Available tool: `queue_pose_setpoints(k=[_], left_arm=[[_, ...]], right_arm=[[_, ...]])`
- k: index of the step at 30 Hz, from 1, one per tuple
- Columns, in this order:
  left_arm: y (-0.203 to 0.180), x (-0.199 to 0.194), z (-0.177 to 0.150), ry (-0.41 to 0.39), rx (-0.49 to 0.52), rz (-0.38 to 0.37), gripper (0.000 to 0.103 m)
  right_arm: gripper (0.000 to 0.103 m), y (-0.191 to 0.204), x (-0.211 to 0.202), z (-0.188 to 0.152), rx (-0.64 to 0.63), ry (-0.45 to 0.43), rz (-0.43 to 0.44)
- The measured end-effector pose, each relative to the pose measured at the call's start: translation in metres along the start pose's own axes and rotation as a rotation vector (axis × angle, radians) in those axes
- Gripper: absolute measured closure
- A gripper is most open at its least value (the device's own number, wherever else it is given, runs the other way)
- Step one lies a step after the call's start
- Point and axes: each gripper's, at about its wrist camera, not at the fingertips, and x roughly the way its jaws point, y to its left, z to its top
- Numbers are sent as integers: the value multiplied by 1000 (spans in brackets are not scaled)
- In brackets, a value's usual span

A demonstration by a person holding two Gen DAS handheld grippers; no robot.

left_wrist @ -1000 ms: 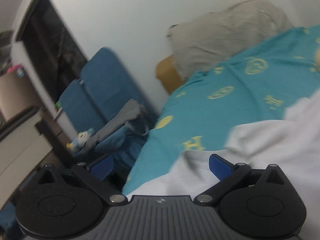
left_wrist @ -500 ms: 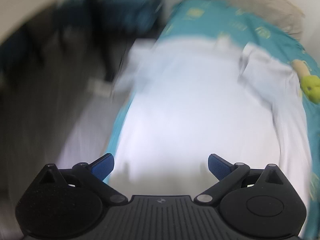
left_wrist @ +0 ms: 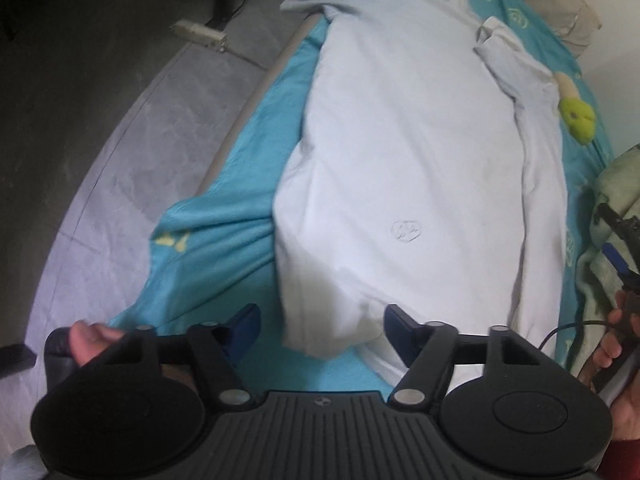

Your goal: Fold clothes

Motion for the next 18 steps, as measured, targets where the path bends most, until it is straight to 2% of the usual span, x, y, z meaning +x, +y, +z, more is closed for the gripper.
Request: queue_pose_setpoints(k=[5,6,8,10,11,14,17,18], left_arm=[[-30,40,17,102,92,12,35],[-34,43,17,102,113,12,36],[-41,44,18,104,165,-1,48],[-49,41,18,123,239,-8,76],[-53,39,18,140,282,2,81],[-52,34,25,277,328,25,88],[-41,28,35,417,307,56,90],[-37,26,38,439,299,70,90]], right_arm=[[17,8,19,-10,-41,44,25],[17,9,22,-11,-46,50,26],[17,12,25,-12,-57,52,29],[17,13,28,-12,-57,58,39],[17,13,29,-12,-55,62,44],[17,13,32,-12,-50,68,49],[17,13,35,-11,-49,74,49],[17,13,36,-11,-47,77,48]])
